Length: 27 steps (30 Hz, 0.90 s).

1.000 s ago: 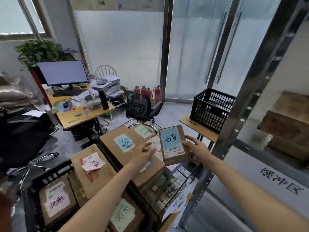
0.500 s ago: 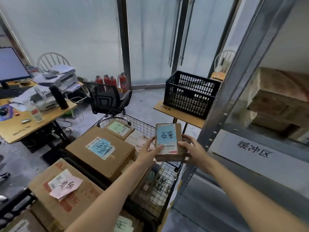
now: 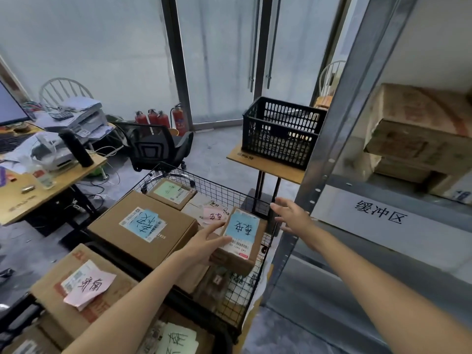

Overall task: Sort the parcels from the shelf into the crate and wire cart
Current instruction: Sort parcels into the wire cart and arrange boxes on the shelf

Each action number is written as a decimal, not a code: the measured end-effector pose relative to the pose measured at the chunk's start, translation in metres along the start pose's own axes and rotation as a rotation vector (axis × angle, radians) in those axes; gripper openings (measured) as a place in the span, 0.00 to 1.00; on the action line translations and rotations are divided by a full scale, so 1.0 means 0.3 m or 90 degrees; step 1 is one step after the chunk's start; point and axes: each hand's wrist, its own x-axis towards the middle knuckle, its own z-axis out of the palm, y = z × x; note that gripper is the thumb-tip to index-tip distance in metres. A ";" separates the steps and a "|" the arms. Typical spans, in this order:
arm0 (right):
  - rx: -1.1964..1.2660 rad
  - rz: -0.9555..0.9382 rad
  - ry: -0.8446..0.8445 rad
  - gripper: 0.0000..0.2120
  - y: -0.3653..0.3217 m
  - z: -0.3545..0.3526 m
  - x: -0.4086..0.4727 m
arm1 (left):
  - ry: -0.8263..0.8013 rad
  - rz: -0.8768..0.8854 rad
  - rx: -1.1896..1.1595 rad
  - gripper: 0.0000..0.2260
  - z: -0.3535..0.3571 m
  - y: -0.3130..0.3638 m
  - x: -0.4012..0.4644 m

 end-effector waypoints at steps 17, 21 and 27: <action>-0.006 0.025 -0.038 0.25 0.080 -0.035 0.071 | -0.005 -0.193 -0.039 0.27 0.136 -0.146 0.069; -0.017 0.034 -0.051 0.25 0.095 -0.016 0.077 | -0.018 -0.198 -0.038 0.28 0.117 -0.166 0.068; -0.015 0.036 -0.066 0.25 0.085 0.012 0.082 | -0.021 -0.194 0.017 0.26 0.139 -0.182 0.060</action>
